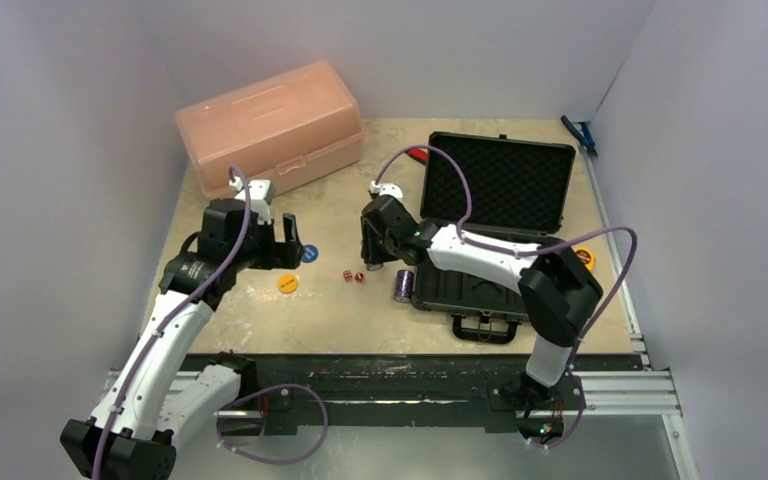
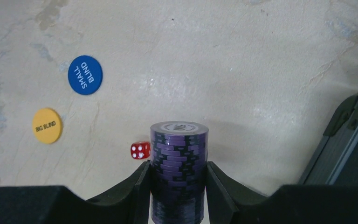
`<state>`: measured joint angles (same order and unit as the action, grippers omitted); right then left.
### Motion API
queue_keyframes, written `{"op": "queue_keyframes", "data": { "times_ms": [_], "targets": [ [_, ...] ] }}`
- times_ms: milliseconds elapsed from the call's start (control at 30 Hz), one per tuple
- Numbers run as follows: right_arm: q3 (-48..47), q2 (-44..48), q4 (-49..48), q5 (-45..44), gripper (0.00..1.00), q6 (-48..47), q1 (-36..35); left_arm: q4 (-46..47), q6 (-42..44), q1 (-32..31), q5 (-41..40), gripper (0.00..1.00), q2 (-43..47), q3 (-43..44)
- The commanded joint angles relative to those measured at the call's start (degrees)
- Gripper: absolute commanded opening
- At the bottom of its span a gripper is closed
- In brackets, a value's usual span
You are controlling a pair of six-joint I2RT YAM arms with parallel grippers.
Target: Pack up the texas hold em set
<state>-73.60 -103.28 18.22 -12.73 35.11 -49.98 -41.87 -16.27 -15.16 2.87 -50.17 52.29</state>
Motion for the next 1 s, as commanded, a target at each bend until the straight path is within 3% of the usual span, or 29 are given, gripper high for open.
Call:
{"op": "queue_keyframes", "data": {
  "times_ms": [0, 500, 967],
  "targets": [
    [4.26, 7.84, -10.09, 0.91, 0.0, -0.15, -0.12, 4.2, 0.65, -0.22, 6.98, 0.88, 0.46, 1.3],
    [11.25, 22.93, -13.85, 3.98, 0.0, 0.48, -0.12, 20.21, -8.29, -0.22, 29.62, 0.84, 2.47, -4.11],
    [19.12, 36.5, -18.01, 3.63, 0.0, 0.83, -0.12, 33.56, -19.96, -3.96, 32.84, 0.79, -1.49, -4.87]
  ]
}}
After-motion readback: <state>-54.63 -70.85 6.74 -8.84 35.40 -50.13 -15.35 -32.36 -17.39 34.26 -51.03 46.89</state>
